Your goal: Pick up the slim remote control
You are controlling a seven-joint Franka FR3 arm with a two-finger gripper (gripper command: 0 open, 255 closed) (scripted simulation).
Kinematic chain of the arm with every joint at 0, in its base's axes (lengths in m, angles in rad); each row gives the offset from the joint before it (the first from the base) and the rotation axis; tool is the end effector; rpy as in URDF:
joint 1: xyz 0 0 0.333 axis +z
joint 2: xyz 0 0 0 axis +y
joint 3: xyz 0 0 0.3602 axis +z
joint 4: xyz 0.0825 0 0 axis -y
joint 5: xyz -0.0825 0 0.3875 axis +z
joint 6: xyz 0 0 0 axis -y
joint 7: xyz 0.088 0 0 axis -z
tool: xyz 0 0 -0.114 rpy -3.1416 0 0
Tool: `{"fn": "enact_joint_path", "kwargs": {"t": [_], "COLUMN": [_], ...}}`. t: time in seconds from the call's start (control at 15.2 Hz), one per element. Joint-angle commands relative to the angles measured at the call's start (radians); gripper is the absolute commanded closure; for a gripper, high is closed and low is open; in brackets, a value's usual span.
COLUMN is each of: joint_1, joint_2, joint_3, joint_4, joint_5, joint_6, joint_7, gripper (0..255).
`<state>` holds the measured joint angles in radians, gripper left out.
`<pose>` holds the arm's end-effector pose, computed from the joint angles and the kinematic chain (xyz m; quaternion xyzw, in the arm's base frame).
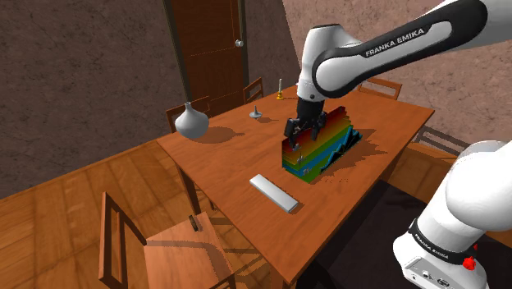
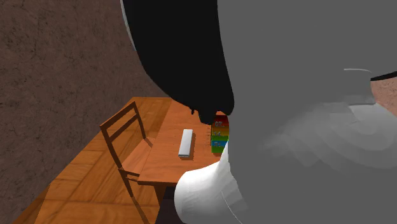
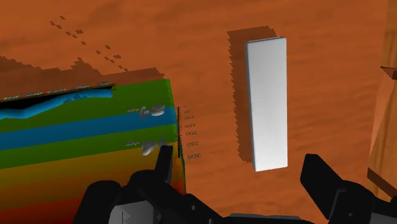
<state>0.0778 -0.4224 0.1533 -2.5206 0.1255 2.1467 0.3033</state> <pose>0.3857 0.0996 0.4600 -0.9967 0.0749 -0.0166 0.0272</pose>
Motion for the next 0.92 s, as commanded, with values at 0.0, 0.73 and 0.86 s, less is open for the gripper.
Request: {"fn": "enact_joint_path", "kwargs": {"t": [0.0, 0.73, 0.86], "joint_1": [0.007, 0.035, 0.048], "joint_2": [0.062, 0.474, 0.556], "joint_3": [0.024, 0.121, 0.123], "joint_4": [-0.005, 0.078, 0.11], "joint_5": [0.0, -0.114, -0.158], "joint_6": [0.065, 0.362, 0.403], "joint_7": [0.022, 0.199, 0.243], "gripper": [0, 0, 0]}}
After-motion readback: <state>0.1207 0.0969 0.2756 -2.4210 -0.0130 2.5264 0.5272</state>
